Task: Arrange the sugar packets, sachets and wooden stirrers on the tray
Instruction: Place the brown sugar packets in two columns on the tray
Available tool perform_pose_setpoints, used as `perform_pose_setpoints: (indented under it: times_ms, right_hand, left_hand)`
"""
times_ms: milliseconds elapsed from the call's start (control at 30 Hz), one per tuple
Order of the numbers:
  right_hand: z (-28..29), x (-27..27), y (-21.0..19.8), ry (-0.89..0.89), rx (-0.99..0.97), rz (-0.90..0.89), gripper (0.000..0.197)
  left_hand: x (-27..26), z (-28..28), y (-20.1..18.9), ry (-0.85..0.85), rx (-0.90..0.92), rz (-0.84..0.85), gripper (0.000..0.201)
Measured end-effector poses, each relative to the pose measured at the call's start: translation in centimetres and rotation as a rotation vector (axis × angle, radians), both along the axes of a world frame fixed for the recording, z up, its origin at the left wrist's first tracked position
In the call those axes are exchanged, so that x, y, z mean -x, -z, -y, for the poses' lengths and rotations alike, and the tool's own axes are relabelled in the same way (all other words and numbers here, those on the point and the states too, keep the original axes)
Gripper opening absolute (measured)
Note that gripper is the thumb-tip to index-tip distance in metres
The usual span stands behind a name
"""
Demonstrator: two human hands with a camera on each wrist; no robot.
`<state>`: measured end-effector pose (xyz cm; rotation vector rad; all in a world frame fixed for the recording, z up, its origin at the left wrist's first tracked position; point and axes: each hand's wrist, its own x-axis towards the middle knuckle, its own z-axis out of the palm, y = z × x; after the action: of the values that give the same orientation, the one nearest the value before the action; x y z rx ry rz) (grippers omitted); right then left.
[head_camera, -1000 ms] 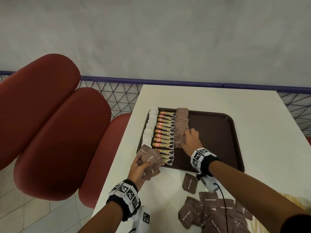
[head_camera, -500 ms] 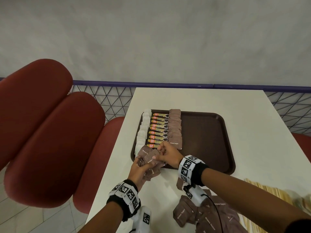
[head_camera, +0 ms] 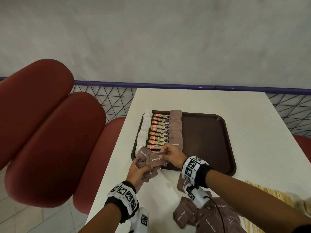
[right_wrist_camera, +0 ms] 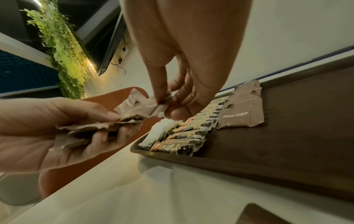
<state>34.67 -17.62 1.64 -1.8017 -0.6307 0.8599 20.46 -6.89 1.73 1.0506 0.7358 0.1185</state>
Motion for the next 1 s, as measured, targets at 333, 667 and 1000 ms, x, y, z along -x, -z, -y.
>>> perform_pose_setpoints:
  times_ms: [333, 667, 1000]
  right_hand:
    - [1.7, -1.0, -0.7, -0.101, 0.044, -0.132, 0.032]
    - [3.7, -6.7, 1.2, 0.381, 0.24, 0.109, 0.026]
    - [3.0, -5.7, 2.3, 0.323, 0.457, 0.146, 0.014]
  left_hand:
    - [-0.4, 0.1, 0.3, 0.017, -0.014, -0.009, 0.045]
    - [0.3, -0.9, 0.2, -0.003, -0.048, -0.048, 0.037]
    - [0.6, -1.3, 0.5, -0.039, -0.009, -0.066, 0.041]
